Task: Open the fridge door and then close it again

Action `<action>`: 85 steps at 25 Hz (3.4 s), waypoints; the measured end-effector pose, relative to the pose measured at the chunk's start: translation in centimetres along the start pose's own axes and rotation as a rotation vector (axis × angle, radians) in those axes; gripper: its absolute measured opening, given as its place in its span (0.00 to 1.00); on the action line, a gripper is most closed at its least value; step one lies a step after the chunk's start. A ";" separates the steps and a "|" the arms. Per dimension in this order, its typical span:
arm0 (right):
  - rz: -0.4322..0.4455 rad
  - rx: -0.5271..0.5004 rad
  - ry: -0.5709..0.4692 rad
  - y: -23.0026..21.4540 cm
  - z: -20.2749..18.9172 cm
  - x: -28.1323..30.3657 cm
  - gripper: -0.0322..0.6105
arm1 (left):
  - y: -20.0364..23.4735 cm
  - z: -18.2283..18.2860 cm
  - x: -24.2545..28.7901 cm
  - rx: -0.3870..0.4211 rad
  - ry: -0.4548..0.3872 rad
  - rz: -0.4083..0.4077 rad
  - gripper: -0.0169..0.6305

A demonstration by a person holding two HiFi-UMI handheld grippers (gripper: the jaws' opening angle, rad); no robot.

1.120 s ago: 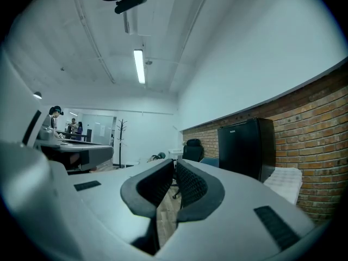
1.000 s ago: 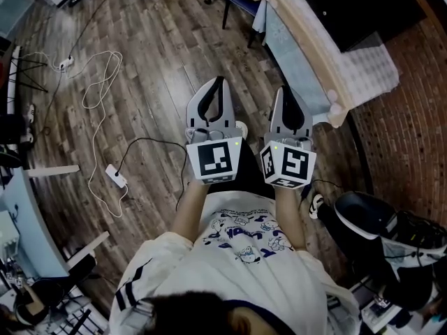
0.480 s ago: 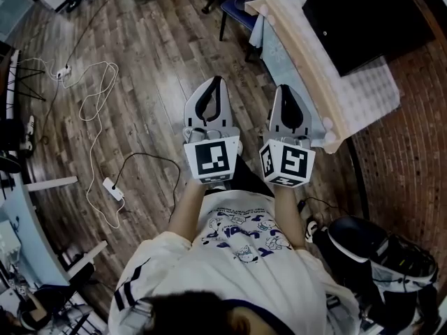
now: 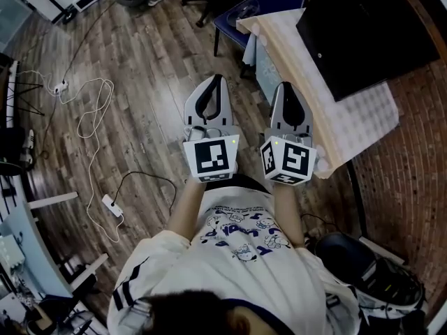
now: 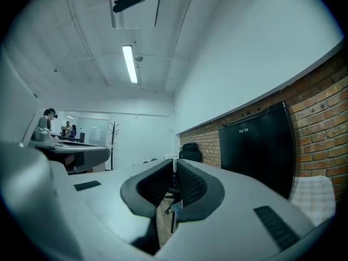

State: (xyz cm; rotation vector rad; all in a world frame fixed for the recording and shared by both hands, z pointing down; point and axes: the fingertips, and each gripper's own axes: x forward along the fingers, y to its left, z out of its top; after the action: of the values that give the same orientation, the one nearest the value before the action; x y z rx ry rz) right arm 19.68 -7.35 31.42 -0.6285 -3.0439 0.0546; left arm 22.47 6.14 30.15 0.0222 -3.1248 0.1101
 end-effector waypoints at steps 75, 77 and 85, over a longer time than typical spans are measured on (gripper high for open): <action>-0.808 0.072 0.060 -23.6 -2.3 33.2 0.11 | -15.8 -3.3 52.9 -0.026 0.089 -1.057 0.18; -0.801 0.076 0.065 -24.1 -2.4 33.4 0.11 | -16.8 -3.5 53.0 -0.033 0.095 -1.097 0.21; -0.786 0.088 0.089 -26.3 -3.1 33.5 0.11 | -20.4 -4.9 54.0 -0.037 0.128 -1.211 0.33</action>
State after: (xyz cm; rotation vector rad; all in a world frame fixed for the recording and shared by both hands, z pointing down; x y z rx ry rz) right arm -21.35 -18.11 36.45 0.5648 -2.9387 0.1301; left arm -31.16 -14.63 37.25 1.7041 -2.4309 0.0234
